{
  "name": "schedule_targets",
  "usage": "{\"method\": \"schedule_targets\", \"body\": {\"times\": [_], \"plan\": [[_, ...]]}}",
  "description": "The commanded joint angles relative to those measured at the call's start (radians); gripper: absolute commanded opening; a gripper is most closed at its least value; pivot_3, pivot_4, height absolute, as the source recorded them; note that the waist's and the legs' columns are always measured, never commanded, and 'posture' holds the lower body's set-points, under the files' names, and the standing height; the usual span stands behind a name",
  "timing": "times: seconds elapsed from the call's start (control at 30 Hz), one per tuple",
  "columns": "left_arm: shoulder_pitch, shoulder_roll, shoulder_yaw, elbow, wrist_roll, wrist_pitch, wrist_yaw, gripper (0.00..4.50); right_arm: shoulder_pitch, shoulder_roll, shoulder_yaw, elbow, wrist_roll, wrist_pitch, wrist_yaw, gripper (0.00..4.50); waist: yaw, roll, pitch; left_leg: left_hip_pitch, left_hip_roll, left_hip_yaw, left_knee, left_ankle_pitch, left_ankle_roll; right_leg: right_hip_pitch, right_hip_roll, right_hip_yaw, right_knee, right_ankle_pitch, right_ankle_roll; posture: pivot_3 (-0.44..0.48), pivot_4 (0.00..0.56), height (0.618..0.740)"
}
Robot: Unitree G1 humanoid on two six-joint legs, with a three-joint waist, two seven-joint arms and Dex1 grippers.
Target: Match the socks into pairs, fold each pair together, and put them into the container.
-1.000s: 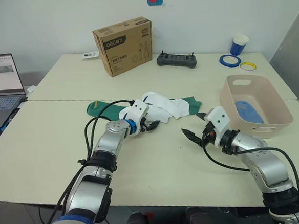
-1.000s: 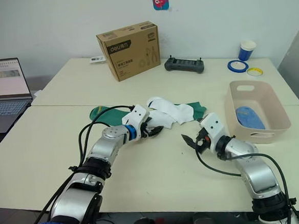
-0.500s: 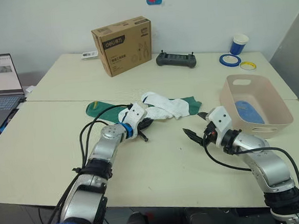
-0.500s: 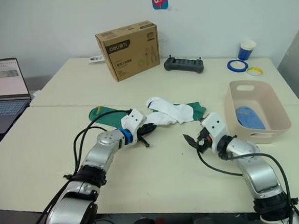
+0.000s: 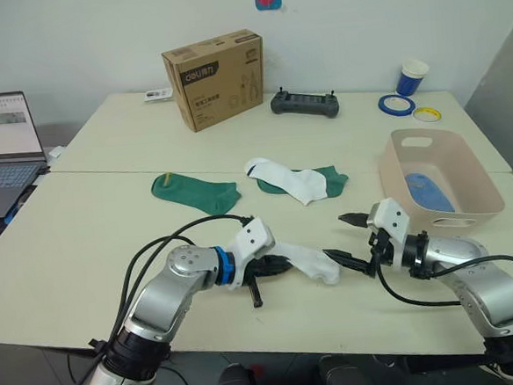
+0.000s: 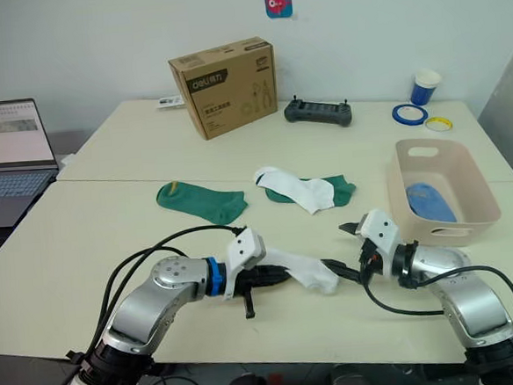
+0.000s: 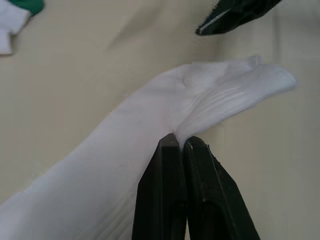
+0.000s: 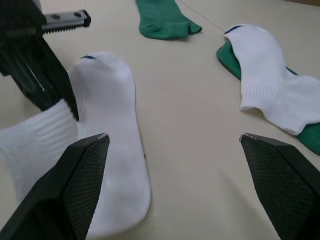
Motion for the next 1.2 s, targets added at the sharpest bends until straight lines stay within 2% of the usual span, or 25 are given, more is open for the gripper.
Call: {"method": "schedule_targets", "body": {"times": [0.03, 0.17, 0.3, 0.33, 0.4, 0.47, 0.53, 0.6, 0.67, 0.73, 0.83, 0.9, 1.1, 1.2], "plan": [[0.017, 0.003, -0.003, -0.047, -0.026, 0.029, 0.024, 0.97, 0.001, -0.031, -0.036, -0.009, 0.024, -0.011, 0.030, 4.50, -0.002, 0.000, 0.000, 0.000, 0.000, -0.001, 0.000, 0.000, 0.000, 0.000, 0.001, 0.000, 0.000, 0.000, 0.000, 0.000, 0.150, 0.740], [0.035, 0.049, 0.023, -0.089, -0.072, 0.062, 0.000, 2.27, 0.015, -0.043, -0.039, 0.008, 0.038, 0.003, 0.054, 4.50, -0.002, 0.000, 0.000, 0.000, 0.001, -0.001, -0.001, 0.000, 0.000, -0.001, 0.002, 0.000, 0.000, -0.001, -0.001, 0.000, 0.150, 0.740], [0.026, 0.131, 0.160, -0.107, -0.210, 0.121, -0.067, 3.53, 0.066, -0.076, -0.029, -0.008, 0.045, 0.025, 0.095, 4.50, -0.001, 0.000, 0.000, -0.001, 0.001, -0.001, -0.001, 0.000, 0.000, -0.001, 0.001, -0.001, 0.000, -0.001, -0.002, 0.000, 0.150, 0.740], [0.021, 0.148, 0.194, -0.093, -0.235, 0.126, -0.075, 3.95, 0.080, -0.083, -0.025, -0.014, 0.047, 0.028, 0.101, 4.50, -0.001, 0.000, 0.000, -0.001, 0.001, -0.001, -0.001, 0.000, 0.000, -0.001, 0.001, -0.001, 0.000, -0.001, -0.002, 0.000, 0.150, 0.740], [0.018, 0.168, 0.238, -0.060, -0.253, 0.097, -0.083, 4.47, 0.104, -0.091, -0.020, -0.024, 0.040, 0.018, 0.107, 4.50, -0.001, 0.000, 0.000, -0.001, 0.001, -0.001, -0.001, 0.000, 0.000, -0.001, 0.001, -0.001, 0.000, -0.002, -0.003, 0.000, 0.150, 0.740], [0.021, 0.177, 0.266, -0.023, -0.242, 0.036, -0.083, 4.47, 0.125, -0.095, -0.018, -0.030, 0.031, -0.002, 0.112, 4.50, -0.001, 0.000, 0.000, 0.000, 0.001, -0.001, -0.001, 0.000, 0.000, -0.001, 0.001, -0.001, 0.000, -0.002, -0.003, 0.000, 0.150, 0.740], [0.046, 0.208, 0.284, 0.040, -0.169, -0.116, -0.090, 4.47, 0.165, -0.115, -0.015, -0.056, 0.011, -0.057, 0.134, 4.50, 0.000, 0.000, 0.000, 0.000, 0.001, 0.000, -0.001, 0.000, 0.000, -0.001, 0.001, -0.001, 0.000, -0.002, -0.004, 0.000, 0.150, 0.740], [0.109, 0.257, 0.276, 0.093, -0.089, -0.342, -0.148, 4.47, 0.209, -0.153, -0.006, -0.095, -0.020, -0.153, 0.181, 4.50, -0.002, 0.000, 0.000, 0.000, 0.001, 0.000, -0.001, 0.000, 0.000, -0.001, 0.000, -0.001, 0.000, -0.003, -0.004, 0.000, 0.150, 0.740], [0.148, 0.277, 0.269, 0.119, -0.057, -0.491, -0.191, 4.47, 0.228, -0.169, -0.002, -0.119, -0.028, -0.209, 0.204, 4.50, -0.004, 0.000, 0.001, 0.000, 0.001, 0.001, -0.003, 0.000, 0.000, -0.001, 0.000, -0.001, -0.001, -0.003, -0.005, 0.000, 0.150, 0.740], [0.161, 0.287, 0.255, 0.155, -0.030, -0.596, -0.224, 4.47, 0.230, -0.179, 0.010, -0.116, -0.047, -0.266, 0.225, 4.50, 0.001, 0.000, 0.001, 0.000, 0.001, 0.000, -0.003, 0.000, 0.000, -0.001, 0.000, -0.001, -0.001, -0.004, -0.006, 0.000, 0.150, 0.740], [0.138, 0.280, 0.203, 0.310, 0.101, -0.836, -0.214, 4.47, 0.212, -0.177, 0.089, -0.083, -0.116, -0.371, 0.256, 4.50, 0.006, 0.000, 0.001, 0.000, 0.001, 0.001, -0.002, 0.000, 0.000, -0.001, -0.001, -0.001, -0.001, -0.006, -0.010, 0.000, 0.150, 0.740], [0.117, 0.264, 0.188, 0.373, 0.142, -0.921, -0.195, 4.47, 0.201, -0.168, 0.116, -0.070, -0.132, -0.400, 0.260, 4.50, 0.007, -0.001, 0.001, 0.000, 0.001, 0.001, -0.001, 0.000, 0.000, -0.001, -0.001, -0.001, -0.001, -0.006, -0.010, 0.000, 0.150, 0.740], [0.045, 0.200, 0.156, 0.485, 0.184, -1.039, -0.166, 4.47, 0.138, -0.129, 0.210, -0.015, -0.212, -0.475, 0.250, 4.50, 0.009, -0.001, 0.001, 0.000, -0.001, 0.004, 0.001, 0.000, 0.000, 0.000, -0.004, 0.000, -0.001, -0.004, -0.008, 0.000, 0.150, 0.740], [0.019, 0.182, 0.135, 0.533, 0.208, -1.091, -0.172, 3.95, 0.110, -0.082, 0.243, 0.020, -0.243, -0.493, 0.220, 4.50, 0.009, -0.001, 0.001, 0.000, -0.001, 0.003, 0.000, 0.000, 0.000, 0.000, -0.003, 0.000, 0.000, -0.004, -0.007, 0.000, 0.150, 0.740]]}}
